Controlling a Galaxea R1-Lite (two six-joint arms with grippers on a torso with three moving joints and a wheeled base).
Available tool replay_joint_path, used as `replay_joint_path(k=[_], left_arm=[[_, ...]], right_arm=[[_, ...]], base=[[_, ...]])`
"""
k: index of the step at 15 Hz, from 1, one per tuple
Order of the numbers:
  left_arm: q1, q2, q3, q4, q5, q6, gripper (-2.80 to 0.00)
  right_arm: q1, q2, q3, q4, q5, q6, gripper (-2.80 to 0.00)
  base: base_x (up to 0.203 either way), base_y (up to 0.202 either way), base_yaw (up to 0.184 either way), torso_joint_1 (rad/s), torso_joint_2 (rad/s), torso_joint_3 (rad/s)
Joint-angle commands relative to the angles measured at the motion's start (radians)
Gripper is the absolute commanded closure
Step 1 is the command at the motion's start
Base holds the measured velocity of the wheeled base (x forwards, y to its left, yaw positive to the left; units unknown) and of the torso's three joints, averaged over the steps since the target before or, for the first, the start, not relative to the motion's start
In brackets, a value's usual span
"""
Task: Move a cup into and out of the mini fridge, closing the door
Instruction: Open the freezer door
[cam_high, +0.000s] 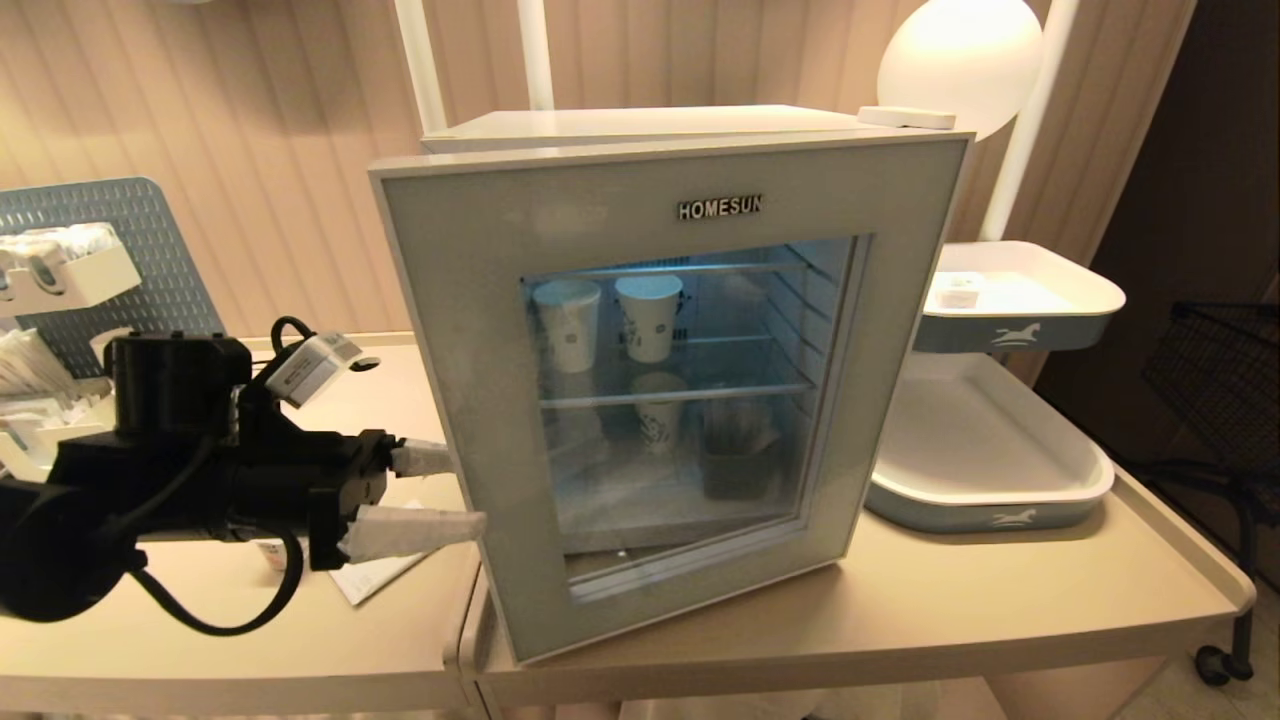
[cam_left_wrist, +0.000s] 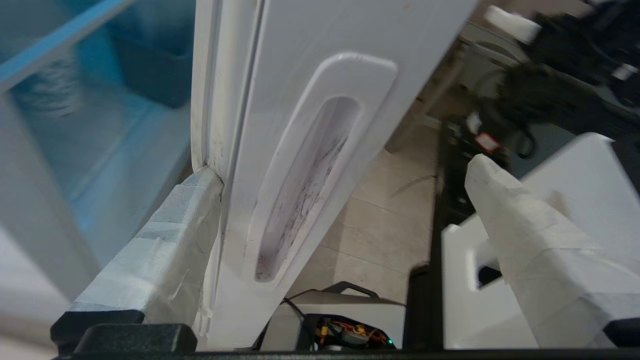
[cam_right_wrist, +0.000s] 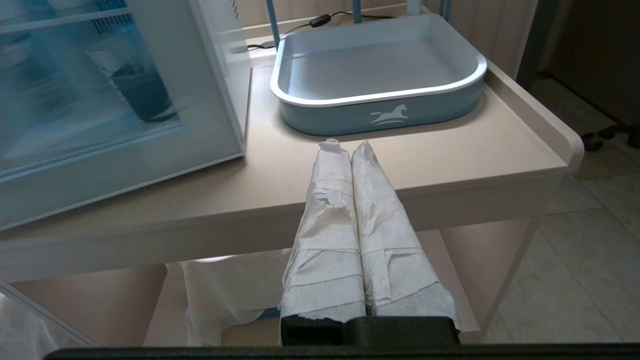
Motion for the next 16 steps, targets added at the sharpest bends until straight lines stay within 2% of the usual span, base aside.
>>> replay_joint_path(k=[1,3,4,10,14,16], left_arm=[[-0.031,-0.123,0.037,-0.02,-0.012,0.009,-2.8],[-0.035,-0.142,0.048,-0.02,0.004,0.011,-2.8],[-0.022,-0.104,0.04,-0.021,0.022,0.011,0.0],[0.085,0.184,-0.08,-0.025,0.07,0.013,0.0],[0.091,0.316,-0.145,-0.025,0.233,0.012,0.0],[0.092,0.344,-0.162,-0.025,0.246,0.01,0.0]], right_arm=[[0.001,0.0,0.0,0.001,0.0,0.0,0.0],[0.001,0.0,0.0,0.0,0.0,0.0,0.0],[0.001,0.0,0.0,0.001,0.0,0.0,0.0],[0.001,0.0,0.0,0.0,0.0,0.0,0.0],[0.001,0.0,0.0,0.0,0.0,0.0,0.0],[0.001,0.0,0.0,-0.001,0.0,0.0,0.0]], base=[[0.0,0.0,0.0,0.0,0.0,0.0],[0.0,0.0,0.0,0.0,0.0,0.0],[0.0,0.0,0.0,0.0,0.0,0.0],[0.0,0.0,0.0,0.0,0.0,0.0],[0.0,0.0,0.0,0.0,0.0,0.0],[0.0,0.0,0.0,0.0,0.0,0.0]])
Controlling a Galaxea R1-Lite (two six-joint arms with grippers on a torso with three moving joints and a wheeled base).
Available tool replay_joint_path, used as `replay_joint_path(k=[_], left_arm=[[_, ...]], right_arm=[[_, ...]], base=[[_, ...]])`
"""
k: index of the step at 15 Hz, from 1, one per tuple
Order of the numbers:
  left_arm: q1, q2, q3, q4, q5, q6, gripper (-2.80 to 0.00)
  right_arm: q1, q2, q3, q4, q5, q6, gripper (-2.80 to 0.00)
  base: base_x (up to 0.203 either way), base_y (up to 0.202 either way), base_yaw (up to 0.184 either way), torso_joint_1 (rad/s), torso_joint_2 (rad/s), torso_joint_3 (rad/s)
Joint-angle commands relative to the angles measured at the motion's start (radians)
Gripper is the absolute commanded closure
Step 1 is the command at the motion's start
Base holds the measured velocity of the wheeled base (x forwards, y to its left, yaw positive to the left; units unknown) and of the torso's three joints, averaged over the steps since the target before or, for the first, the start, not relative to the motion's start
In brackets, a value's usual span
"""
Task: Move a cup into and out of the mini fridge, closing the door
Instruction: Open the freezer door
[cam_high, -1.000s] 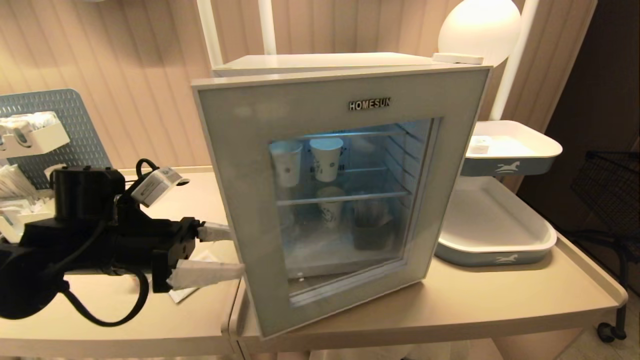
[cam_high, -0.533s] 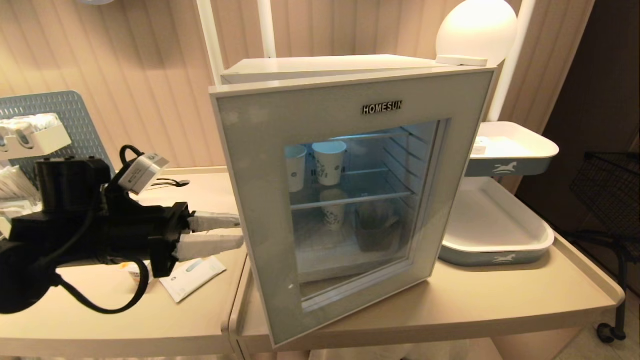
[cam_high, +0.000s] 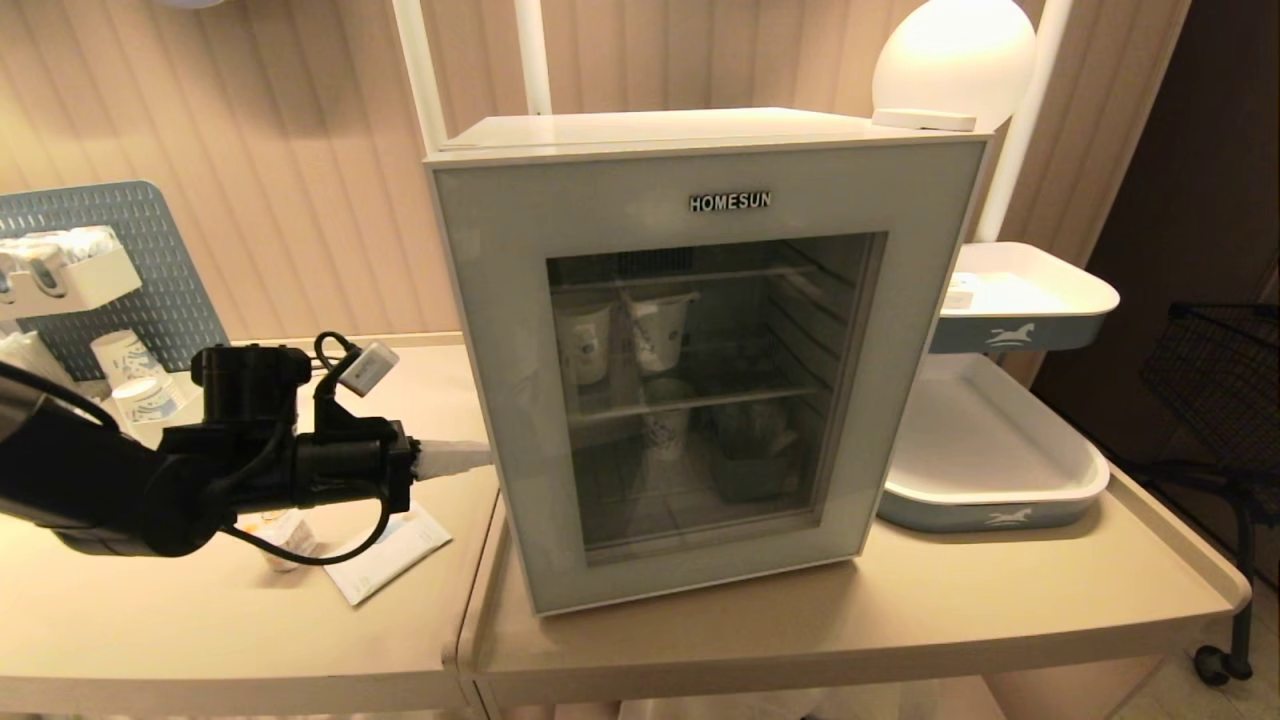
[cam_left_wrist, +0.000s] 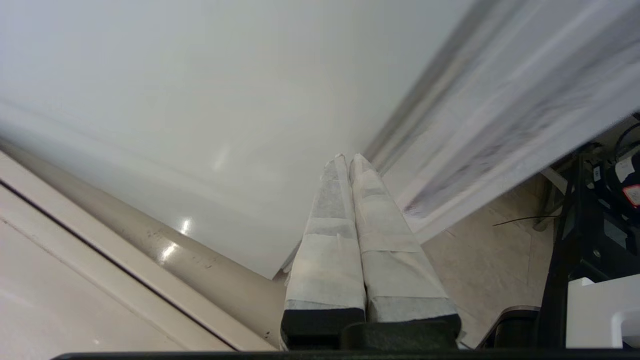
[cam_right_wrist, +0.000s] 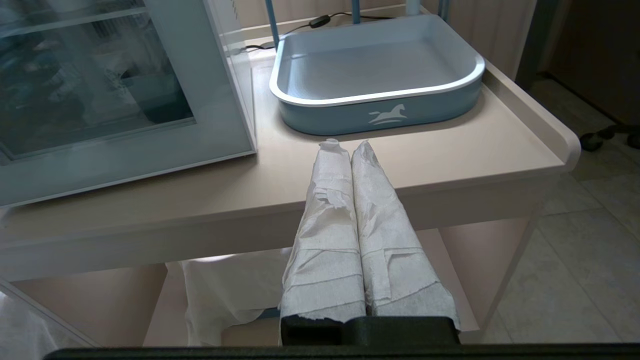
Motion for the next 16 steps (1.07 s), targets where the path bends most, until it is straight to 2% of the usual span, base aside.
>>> replay_joint_path(k=[1,7,16], left_arm=[[0.001,0.057,-0.012,-0.002,-0.006,0.0,0.0],[-0.014,0.062,-0.014,0.004,-0.001,-0.007,0.0],[-0.051,-0.065,0.059,0.0,-0.031,-0.002,0.0]], right_arm=[[0.001,0.0,0.0,-0.001,0.0,0.0,0.0],[0.001,0.0,0.0,-0.001,0.0,0.0,0.0],[0.001,0.0,0.0,0.0,0.0,0.0,0.0]], base=[[0.0,0.0,0.0,0.0,0.0,0.0],[0.0,0.0,0.0,0.0,0.0,0.0],[0.0,0.0,0.0,0.0,0.0,0.0]])
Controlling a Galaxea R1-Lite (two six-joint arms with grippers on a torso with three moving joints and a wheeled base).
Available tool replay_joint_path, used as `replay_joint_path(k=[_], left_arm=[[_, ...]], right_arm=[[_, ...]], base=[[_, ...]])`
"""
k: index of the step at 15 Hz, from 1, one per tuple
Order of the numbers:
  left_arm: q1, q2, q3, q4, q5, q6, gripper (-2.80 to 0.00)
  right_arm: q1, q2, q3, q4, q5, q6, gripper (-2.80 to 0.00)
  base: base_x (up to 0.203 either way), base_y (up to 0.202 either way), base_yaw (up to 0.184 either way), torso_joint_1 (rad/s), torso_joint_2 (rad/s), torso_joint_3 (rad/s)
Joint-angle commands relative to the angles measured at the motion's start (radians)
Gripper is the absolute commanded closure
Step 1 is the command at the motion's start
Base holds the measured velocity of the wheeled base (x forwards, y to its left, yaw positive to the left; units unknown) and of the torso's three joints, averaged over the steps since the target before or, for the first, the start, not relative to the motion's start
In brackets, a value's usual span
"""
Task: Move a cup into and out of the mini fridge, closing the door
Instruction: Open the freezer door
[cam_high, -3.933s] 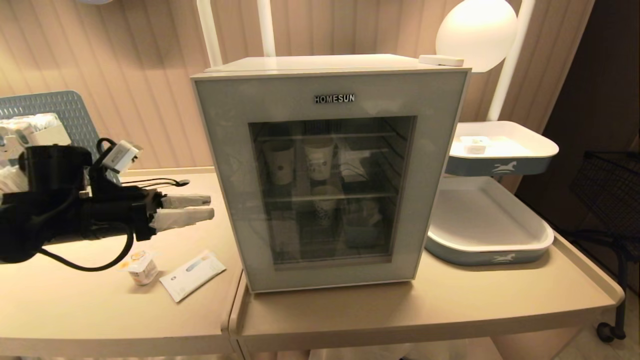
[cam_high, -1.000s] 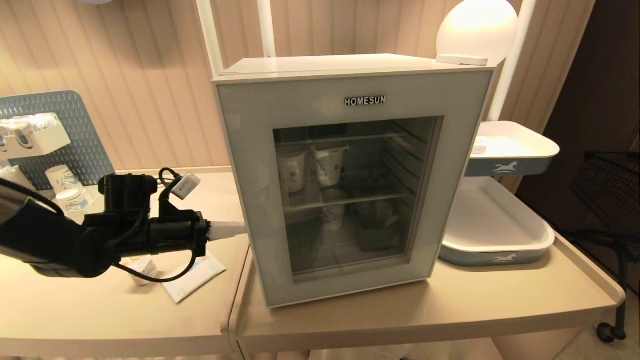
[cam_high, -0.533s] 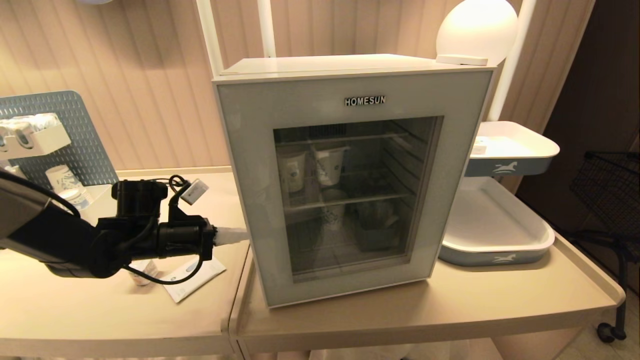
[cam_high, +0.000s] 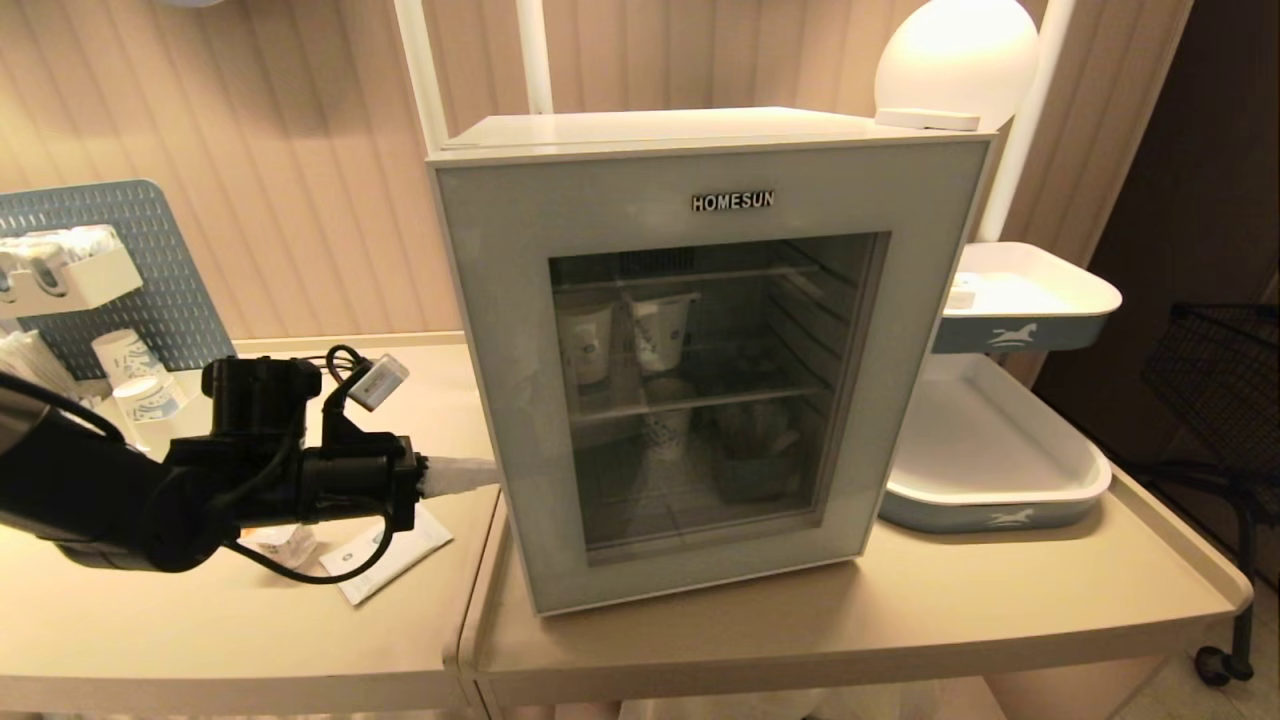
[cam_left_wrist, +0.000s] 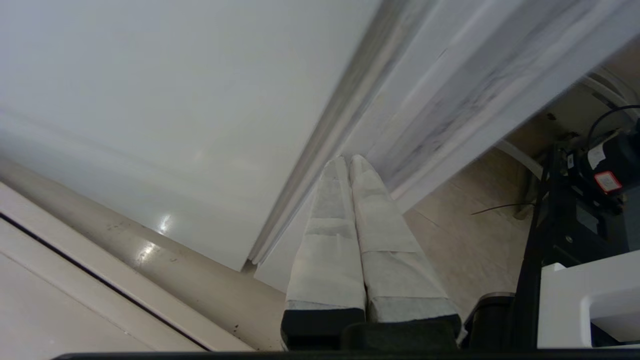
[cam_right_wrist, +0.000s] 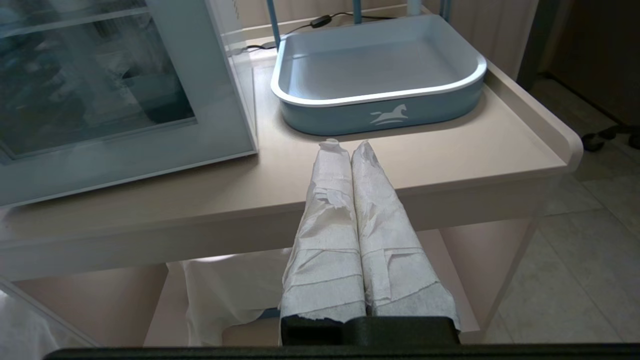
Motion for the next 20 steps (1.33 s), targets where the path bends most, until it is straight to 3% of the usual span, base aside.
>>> replay_joint_path(k=[1,6,15,20], left_arm=[[-0.007,-0.057,0.017,-0.006,-0.03,0.001,0.0],[-0.064,-0.119,0.055,-0.007,-0.043,0.006,0.0],[-0.09,-0.147,0.078,-0.007,-0.046,0.008,0.0],[-0.135,-0.2,0.13,-0.006,-0.045,0.079,0.0]], right_arm=[[0.0,0.0,0.0,0.0,0.0,0.0,0.0],[0.0,0.0,0.0,0.0,0.0,0.0,0.0],[0.0,0.0,0.0,0.0,0.0,0.0,0.0],[0.0,0.0,0.0,-0.001,0.0,0.0,0.0]], base=[[0.0,0.0,0.0,0.0,0.0,0.0],[0.0,0.0,0.0,0.0,0.0,0.0],[0.0,0.0,0.0,0.0,0.0,0.0],[0.0,0.0,0.0,0.0,0.0,0.0]])
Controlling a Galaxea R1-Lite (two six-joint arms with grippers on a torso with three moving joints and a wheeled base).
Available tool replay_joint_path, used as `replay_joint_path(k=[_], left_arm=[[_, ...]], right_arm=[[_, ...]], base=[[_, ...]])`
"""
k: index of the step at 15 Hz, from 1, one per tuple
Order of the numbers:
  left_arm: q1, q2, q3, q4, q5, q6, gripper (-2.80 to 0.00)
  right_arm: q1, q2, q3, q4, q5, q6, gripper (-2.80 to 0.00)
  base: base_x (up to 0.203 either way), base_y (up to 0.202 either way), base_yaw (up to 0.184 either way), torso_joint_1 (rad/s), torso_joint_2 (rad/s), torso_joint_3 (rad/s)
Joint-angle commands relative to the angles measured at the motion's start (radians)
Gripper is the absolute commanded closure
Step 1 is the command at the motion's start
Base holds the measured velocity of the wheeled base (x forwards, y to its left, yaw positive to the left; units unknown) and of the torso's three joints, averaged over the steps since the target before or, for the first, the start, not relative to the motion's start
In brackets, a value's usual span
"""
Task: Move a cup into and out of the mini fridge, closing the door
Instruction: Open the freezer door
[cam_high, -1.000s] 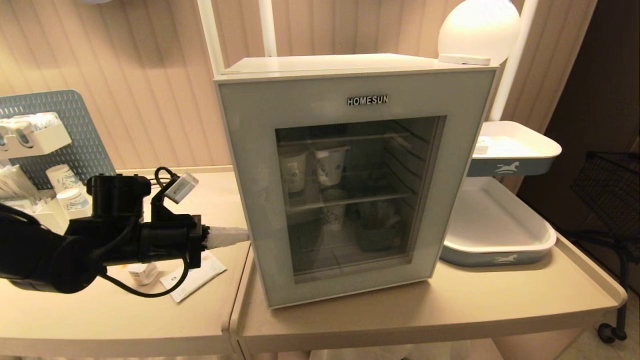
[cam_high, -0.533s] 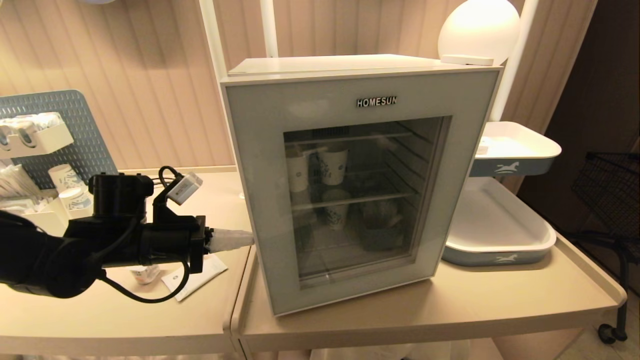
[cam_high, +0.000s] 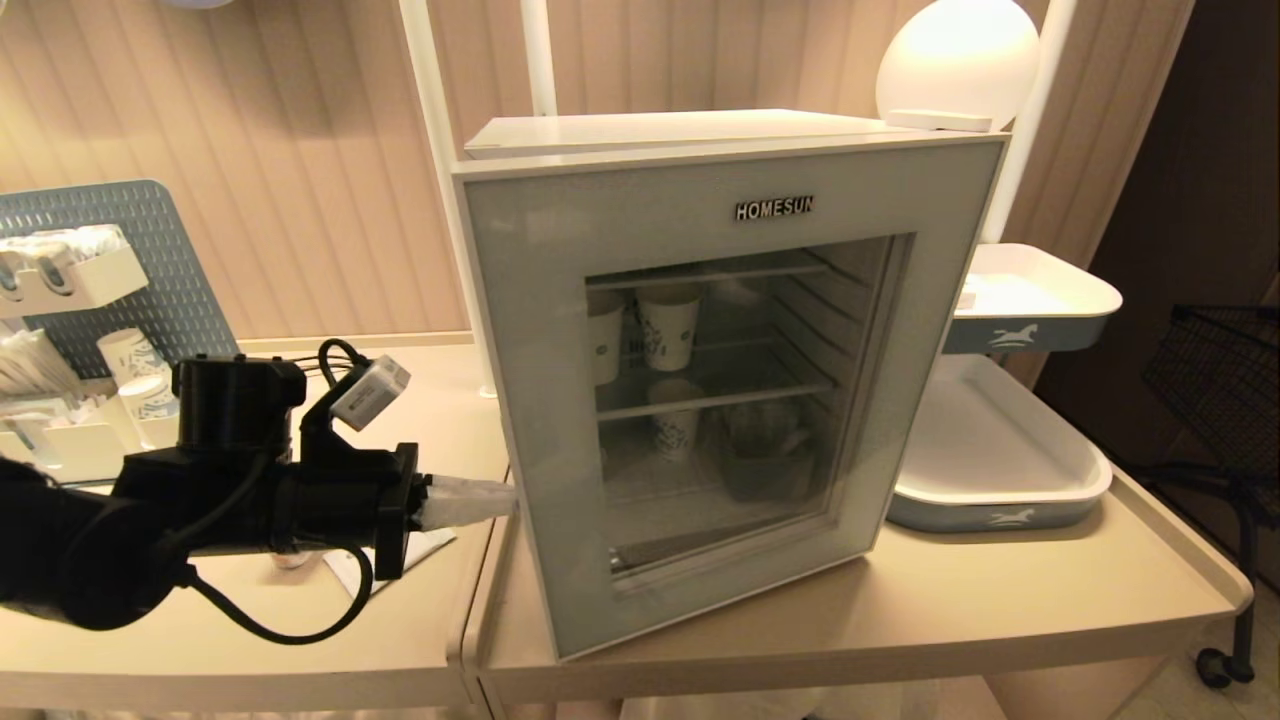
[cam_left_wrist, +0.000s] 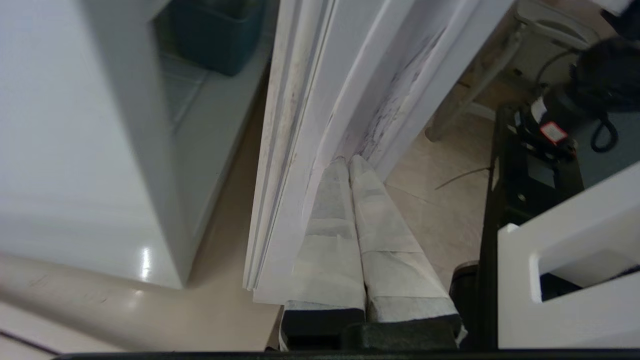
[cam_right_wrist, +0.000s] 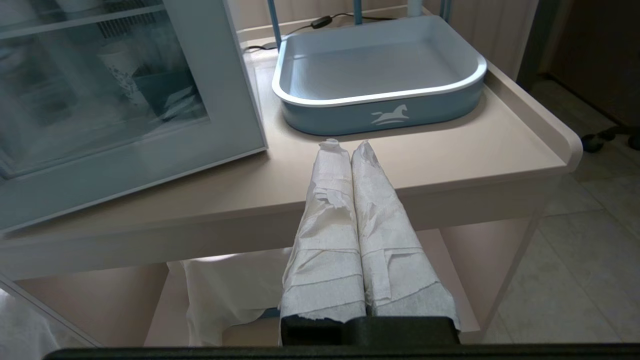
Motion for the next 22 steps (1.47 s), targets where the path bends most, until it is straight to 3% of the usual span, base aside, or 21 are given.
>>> replay_joint_path(k=[1,7,12,14,17,19,20,22], left_arm=[[-0.025,-0.052,0.028,-0.004,-0.005,0.02,0.0],[-0.172,-0.222,0.153,-0.002,-0.004,0.183,0.0],[-0.332,-0.426,0.226,0.005,0.008,0.207,0.0],[-0.32,-0.429,0.224,0.005,0.018,0.201,0.0],[-0.224,-0.308,0.184,-0.002,0.042,0.182,0.0],[-0.192,-0.178,0.119,-0.003,0.09,0.131,0.0],[-0.188,-0.119,0.077,-0.005,0.154,0.063,0.0],[-0.247,-0.047,-0.016,-0.01,0.346,-0.174,0.0]], right_arm=[[0.001,0.0,0.0,0.0,0.0,0.0,0.0],[0.001,0.0,0.0,0.0,0.0,0.0,0.0],[0.001,0.0,0.0,0.0,0.0,0.0,0.0],[0.001,0.0,0.0,-0.001,0.0,0.0,0.0],[0.001,0.0,0.0,0.0,0.0,0.0,0.0],[0.001,0.0,0.0,0.0,0.0,0.0,0.0],[0.001,0.0,0.0,0.0,0.0,0.0,0.0],[0.001,0.0,0.0,0.0,0.0,0.0,0.0]], base=[[0.0,0.0,0.0,0.0,0.0,0.0],[0.0,0.0,0.0,0.0,0.0,0.0],[0.0,0.0,0.0,0.0,0.0,0.0],[0.0,0.0,0.0,0.0,0.0,0.0],[0.0,0.0,0.0,0.0,0.0,0.0],[0.0,0.0,0.0,0.0,0.0,0.0],[0.0,0.0,0.0,0.0,0.0,0.0],[0.0,0.0,0.0,0.0,0.0,0.0]])
